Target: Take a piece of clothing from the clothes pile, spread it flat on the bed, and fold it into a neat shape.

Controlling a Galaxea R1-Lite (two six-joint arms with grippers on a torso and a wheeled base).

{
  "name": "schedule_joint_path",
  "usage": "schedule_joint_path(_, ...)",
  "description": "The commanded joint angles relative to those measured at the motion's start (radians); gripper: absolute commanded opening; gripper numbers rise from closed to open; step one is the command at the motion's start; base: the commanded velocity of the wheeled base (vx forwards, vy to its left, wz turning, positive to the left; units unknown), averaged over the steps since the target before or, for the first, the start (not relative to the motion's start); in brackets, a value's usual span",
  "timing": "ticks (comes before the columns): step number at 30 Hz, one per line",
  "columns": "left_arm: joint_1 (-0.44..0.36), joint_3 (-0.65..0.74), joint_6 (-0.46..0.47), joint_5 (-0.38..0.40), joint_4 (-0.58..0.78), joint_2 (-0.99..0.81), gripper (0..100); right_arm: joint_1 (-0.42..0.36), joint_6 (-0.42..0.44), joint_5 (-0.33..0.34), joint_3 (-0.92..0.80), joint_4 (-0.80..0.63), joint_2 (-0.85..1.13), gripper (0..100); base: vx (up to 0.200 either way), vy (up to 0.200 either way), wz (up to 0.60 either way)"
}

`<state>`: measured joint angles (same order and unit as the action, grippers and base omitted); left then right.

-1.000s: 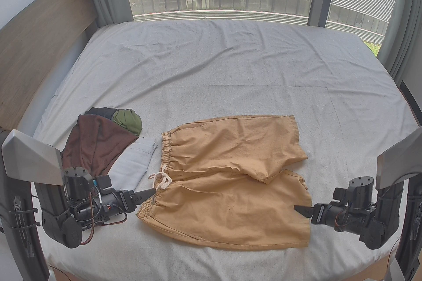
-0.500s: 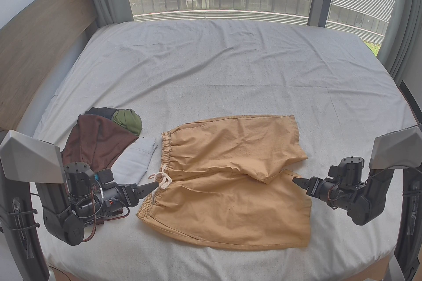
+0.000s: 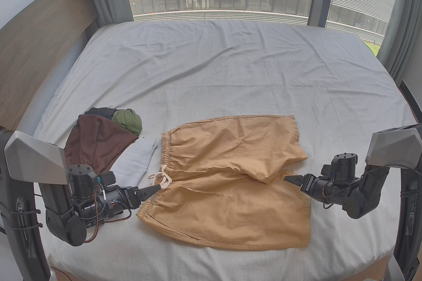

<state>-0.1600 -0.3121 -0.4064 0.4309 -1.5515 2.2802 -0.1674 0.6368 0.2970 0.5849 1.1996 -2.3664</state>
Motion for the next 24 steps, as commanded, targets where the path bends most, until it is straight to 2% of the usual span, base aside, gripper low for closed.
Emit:
schedule_joint_path(1,0.002,-0.005,0.0,0.0,-0.001,0.019,100,-0.004,0.064,0.053,0.004,0.015,0.024,100,0.0,0.0,0.0)
schedule_joint_path(5,0.0,-0.007,-0.002,0.0,-0.001,0.025,100,0.011,0.075,0.082,-0.004,0.054,0.035,100,0.0,0.0,0.0)
schedule_joint_path(24,0.004,-0.013,0.0,0.0,-0.001,0.035,100,0.121,0.075,0.094,-0.014,0.058,0.119,100,0.0,0.0,0.0)
